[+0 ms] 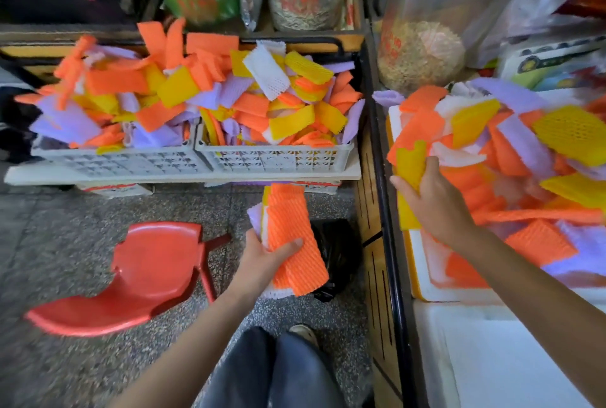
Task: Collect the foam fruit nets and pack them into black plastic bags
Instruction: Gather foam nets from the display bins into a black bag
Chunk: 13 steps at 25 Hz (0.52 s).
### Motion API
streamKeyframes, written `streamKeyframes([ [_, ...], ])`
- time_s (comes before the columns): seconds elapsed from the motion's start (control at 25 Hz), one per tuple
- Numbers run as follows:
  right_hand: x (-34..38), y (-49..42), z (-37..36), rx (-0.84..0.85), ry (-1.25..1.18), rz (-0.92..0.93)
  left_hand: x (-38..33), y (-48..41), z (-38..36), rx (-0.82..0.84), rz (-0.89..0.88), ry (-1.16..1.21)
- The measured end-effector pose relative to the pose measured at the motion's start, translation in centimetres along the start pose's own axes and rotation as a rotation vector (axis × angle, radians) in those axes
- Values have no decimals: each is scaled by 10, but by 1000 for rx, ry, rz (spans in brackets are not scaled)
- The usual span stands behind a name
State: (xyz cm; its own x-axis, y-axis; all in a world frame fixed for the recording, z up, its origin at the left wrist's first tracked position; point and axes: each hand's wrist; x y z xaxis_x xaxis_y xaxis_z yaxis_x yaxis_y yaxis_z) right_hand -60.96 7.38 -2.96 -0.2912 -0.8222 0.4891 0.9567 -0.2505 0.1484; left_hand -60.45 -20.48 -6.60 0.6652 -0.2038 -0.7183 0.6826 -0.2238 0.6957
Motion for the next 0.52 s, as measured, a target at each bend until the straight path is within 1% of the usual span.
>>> streamKeyframes([
  [0.16,75,16,-16,269,-141,68,18,26,25,-147,-34,72],
  [0.32,156,22,-49,554,-328,117,32,69,77,-371,-96,8],
  [0.4,198,26,-67,614,-357,174,39,96,108,-467,-137,2],
  [0.52,260,35,-102,652,-313,357,56,134,157,-603,-158,87],
])
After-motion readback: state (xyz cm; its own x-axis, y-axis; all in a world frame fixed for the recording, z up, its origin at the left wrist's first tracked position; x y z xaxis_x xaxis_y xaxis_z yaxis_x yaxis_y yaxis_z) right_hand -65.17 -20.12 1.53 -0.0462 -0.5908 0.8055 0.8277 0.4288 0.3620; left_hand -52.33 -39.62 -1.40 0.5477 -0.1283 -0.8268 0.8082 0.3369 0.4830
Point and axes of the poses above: each hand's wrist, its own y-axis away from the middle knuckle, its own z-axis out of the back of the hand, x = y × z, and after that the axes turned 6 degrees about x, right-handed
